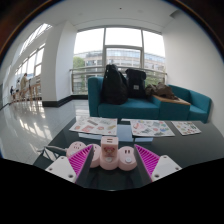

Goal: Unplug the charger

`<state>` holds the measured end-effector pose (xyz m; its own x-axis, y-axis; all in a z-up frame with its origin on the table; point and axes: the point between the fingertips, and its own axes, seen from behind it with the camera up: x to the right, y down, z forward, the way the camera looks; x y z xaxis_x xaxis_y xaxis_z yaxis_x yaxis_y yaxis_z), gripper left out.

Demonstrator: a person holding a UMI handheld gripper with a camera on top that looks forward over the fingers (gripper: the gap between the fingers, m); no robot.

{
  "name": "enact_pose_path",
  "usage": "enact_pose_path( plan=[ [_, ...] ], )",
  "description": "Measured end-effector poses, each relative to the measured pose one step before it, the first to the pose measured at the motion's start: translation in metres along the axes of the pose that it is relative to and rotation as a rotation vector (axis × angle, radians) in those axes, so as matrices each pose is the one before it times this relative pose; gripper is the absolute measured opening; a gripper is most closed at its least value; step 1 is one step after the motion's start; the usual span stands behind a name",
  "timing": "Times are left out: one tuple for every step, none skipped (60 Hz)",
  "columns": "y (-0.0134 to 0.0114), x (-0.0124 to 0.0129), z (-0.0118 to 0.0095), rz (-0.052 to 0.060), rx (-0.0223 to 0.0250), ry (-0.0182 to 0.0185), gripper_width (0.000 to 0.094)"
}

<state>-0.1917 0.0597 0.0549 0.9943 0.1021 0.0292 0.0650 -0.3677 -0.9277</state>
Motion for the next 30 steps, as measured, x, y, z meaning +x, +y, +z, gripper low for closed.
enact_pose_path(
  plan=[
    [0.00052, -0.00163, 0.00317, -0.0019, -0.0044, -0.00062, 0.079],
    [0.00232, -0.00115, 0.00465, -0.0028, -0.00469, -0.00133, 0.0773],
    [-0.00027, -0.00089, 0.00472, -0.001, -0.00549, 0.00398, 0.0752],
    [0.00015, 0.00202, 0.01876, 0.0002, -0.00554, 0.0034, 0.0728],
    [0.00041, 0.00048, 0.0036, 0.002, -0.00363, 0.00607, 0.0696],
    [0.00033, -0.00009, 0.00299, 0.003, -0.00223, 0.003, 0.066],
    [-0.00009, -0.00115, 0.00253, 0.004, -0.00099, -0.0007, 0.0622],
    [-0.00016, -0.00186, 0.00194, 0.0031, -0.00049, -0.00335, 0.0576],
    [0.0007, -0.00145, 0.00198, 0.0015, -0.0024, -0.00367, 0.0529],
    [0.00106, -0.00121, 0.00147, -0.0015, -0.0037, -0.00338, 0.0483],
    [-0.00236, -0.00226, 0.00092, -0.0015, 0.00728, -0.00689, 0.0434],
    [-0.00126, -0.00153, 0.00086, -0.0067, 0.00285, -0.00355, 0.0384],
    [0.00018, 0.00022, 0.00087, -0.0155, -0.00349, 0.00174, 0.0324],
    [0.00087, 0.00147, 0.00224, -0.0226, -0.00754, 0.01289, 0.0312],
    [0.00111, 0.00092, 0.00157, -0.0136, 0.00077, 0.00162, 0.0309],
    [0.00029, 0.00023, 0.00051, -0.0065, 0.00032, 0.00421, 0.0295],
    [0.00047, -0.00003, 0.00047, 0.0059, 0.00077, 0.00207, 0.0279],
    [0.00034, 0.0002, 0.00024, 0.0134, 0.00189, 0.00098, 0.026],
    [-0.00008, 0.00021, 0.00038, 0.0132, 0.00435, -0.00089, 0.025],
    [-0.00003, 0.0, 0.00057, 0.011, 0.00246, -0.00237, 0.0235],
    [0.00044, -0.00014, 0.00002, 0.0063, -0.00096, -0.00302, 0.0222],
    [-0.00117, -0.00095, 0.00117, 0.0012, -0.00327, -0.00162, 0.0221],
    [0.00037, -0.00022, -0.00013, 0.0057, -0.00235, -0.00184, 0.0217],
    [-0.00035, -0.00003, 0.00012, 0.0065, -0.00036, -0.00114, 0.02],
    [-0.00033, 0.00036, -0.00153, 0.0097, -0.0024, 0.00011, 0.0194],
    [-0.00049, 0.00025, -0.00018, 0.005, -0.00355, 0.00076, 0.0176],
    [-0.00012, -0.00139, -0.00308, 0.0002, -0.0053, 0.00137, 0.0166],
    [-0.00058, -0.00011, 0.00001, -0.0041, -0.00658, -0.00166, 0.0164],
    [-0.00086, -0.00015, 0.0012, -0.0027, -0.0076, -0.0038, 0.0149],
    [-0.0004, 0.00007, 0.00037, 0.01, -0.0129, -0.0047, 0.0146]
  ],
)
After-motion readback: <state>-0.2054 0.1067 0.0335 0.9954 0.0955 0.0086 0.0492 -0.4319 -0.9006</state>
